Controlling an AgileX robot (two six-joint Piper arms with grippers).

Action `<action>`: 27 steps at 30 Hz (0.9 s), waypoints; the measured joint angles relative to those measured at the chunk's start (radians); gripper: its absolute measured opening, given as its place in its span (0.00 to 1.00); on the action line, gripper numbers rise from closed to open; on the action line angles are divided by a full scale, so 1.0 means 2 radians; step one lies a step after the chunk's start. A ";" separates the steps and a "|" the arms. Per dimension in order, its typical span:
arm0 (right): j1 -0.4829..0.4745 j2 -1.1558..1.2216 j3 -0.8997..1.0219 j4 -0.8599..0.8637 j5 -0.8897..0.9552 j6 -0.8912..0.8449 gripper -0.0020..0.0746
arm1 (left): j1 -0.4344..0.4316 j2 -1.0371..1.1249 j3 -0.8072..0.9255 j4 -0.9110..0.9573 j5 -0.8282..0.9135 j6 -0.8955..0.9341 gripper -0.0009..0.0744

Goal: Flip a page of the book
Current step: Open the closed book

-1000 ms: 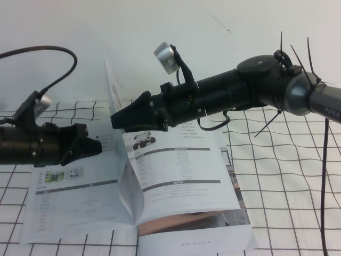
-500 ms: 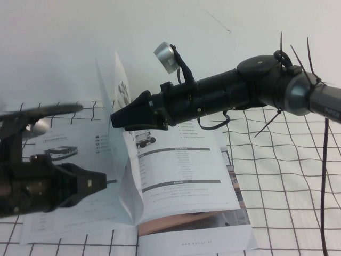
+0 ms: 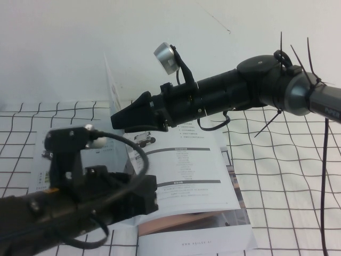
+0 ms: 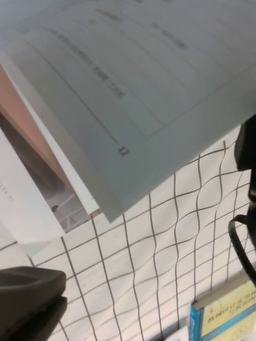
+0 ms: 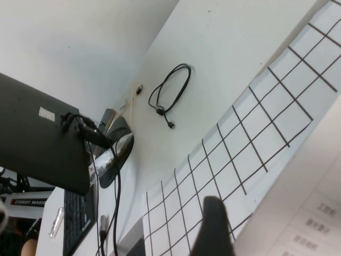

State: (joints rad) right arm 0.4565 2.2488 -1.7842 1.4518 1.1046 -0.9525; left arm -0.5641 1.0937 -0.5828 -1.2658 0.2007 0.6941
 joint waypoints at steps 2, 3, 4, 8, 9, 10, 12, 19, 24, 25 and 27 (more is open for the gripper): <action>0.000 0.000 0.000 0.000 0.001 0.000 0.70 | -0.045 0.021 0.000 -0.005 -0.057 0.000 0.01; 0.000 0.000 0.000 0.000 0.002 0.001 0.70 | -0.059 0.030 0.000 -0.008 -0.089 0.000 0.01; 0.000 0.000 0.000 0.000 0.003 0.002 0.70 | -0.074 0.042 0.000 -0.011 -0.119 0.000 0.01; 0.000 0.000 0.000 0.000 0.004 0.006 0.70 | -0.110 0.088 0.000 -0.021 -0.207 -0.002 0.01; 0.000 0.000 0.000 0.000 0.004 0.007 0.70 | -0.112 0.096 0.000 -0.022 -0.216 -0.002 0.01; 0.000 0.000 0.000 0.000 0.004 0.007 0.70 | -0.115 0.106 0.000 -0.024 -0.225 -0.004 0.01; 0.000 0.000 0.000 0.000 0.004 0.007 0.71 | -0.116 0.123 0.000 -0.031 -0.236 -0.006 0.01; 0.000 0.000 0.000 0.000 0.019 0.008 0.70 | -0.117 0.131 0.000 -0.062 -0.275 -0.006 0.01; 0.000 0.000 0.000 0.000 0.029 0.008 0.70 | -0.117 0.126 0.000 -0.080 -0.286 -0.006 0.01; 0.000 -0.001 0.000 0.000 0.031 0.007 0.70 | -0.117 0.126 0.000 -0.084 -0.287 -0.006 0.01; 0.000 -0.006 0.000 0.000 0.034 0.004 0.70 | -0.117 0.126 0.000 -0.100 -0.295 -0.006 0.01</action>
State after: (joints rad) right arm 0.4565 2.2367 -1.7842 1.4518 1.1723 -0.9452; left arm -0.7982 1.3449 -0.5828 -1.4662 -0.3899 0.6822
